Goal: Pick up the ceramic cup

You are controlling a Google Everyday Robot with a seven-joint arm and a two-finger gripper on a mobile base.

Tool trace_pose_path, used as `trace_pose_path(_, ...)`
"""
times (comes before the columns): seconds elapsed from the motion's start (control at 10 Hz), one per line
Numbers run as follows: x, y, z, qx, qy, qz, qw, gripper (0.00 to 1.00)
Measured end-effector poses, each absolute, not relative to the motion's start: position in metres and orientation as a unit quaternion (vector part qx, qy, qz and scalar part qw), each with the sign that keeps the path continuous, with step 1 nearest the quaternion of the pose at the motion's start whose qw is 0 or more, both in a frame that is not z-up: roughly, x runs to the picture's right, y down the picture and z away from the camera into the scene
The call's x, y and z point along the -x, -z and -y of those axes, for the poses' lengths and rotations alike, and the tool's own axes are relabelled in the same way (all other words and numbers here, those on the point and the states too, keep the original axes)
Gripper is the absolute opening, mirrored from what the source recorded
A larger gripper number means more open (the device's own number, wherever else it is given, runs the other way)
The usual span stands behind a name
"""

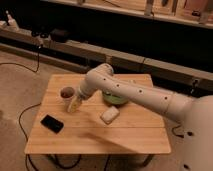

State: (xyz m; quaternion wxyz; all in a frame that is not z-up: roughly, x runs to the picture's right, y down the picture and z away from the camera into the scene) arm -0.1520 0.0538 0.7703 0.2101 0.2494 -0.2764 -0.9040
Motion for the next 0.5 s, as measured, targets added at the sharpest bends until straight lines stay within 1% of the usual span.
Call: trace_pose_path(0.5, 0.1476, -0.7723, -0.0497, -0.242, 0.905, 0.273, 0.22, 0.8)
